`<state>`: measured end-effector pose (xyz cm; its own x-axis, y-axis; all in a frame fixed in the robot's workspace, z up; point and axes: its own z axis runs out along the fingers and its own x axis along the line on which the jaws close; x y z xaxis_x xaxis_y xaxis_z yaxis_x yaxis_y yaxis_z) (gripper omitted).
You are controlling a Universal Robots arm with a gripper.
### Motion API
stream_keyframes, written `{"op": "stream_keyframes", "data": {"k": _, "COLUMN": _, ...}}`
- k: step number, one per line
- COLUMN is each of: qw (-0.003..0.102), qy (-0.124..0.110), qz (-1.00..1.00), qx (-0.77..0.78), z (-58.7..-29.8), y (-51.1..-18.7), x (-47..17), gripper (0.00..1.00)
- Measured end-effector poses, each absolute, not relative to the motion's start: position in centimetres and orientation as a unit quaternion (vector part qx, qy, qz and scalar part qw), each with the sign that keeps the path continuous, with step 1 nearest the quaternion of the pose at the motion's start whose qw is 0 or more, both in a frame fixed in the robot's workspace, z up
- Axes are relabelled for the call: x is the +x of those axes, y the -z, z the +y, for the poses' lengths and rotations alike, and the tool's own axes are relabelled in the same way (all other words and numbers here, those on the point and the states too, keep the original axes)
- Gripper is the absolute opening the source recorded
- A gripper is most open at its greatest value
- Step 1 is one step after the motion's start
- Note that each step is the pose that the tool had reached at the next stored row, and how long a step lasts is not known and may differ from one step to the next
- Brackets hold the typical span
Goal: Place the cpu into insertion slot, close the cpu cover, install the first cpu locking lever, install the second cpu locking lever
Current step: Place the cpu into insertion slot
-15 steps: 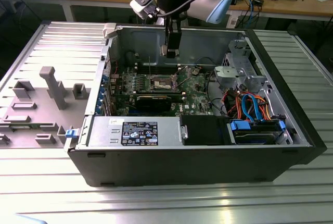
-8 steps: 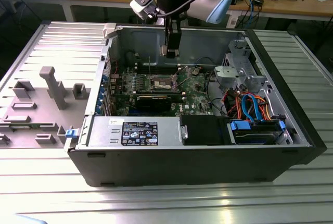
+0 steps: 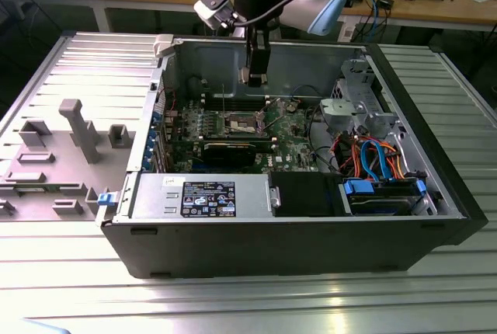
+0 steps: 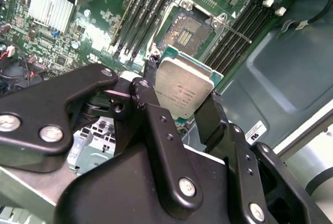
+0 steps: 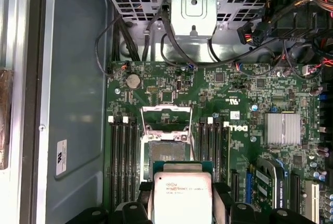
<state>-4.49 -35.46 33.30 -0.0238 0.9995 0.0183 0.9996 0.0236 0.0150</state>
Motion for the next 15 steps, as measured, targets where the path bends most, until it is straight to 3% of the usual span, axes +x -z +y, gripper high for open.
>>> {"op": "stream_keyframes", "data": {"k": 15, "qw": 0.000, "qy": 0.013, "qz": -0.715, "qx": -0.699, "z": -35.3, "y": -31.0, "x": -5.3, "gripper": 0.54}}
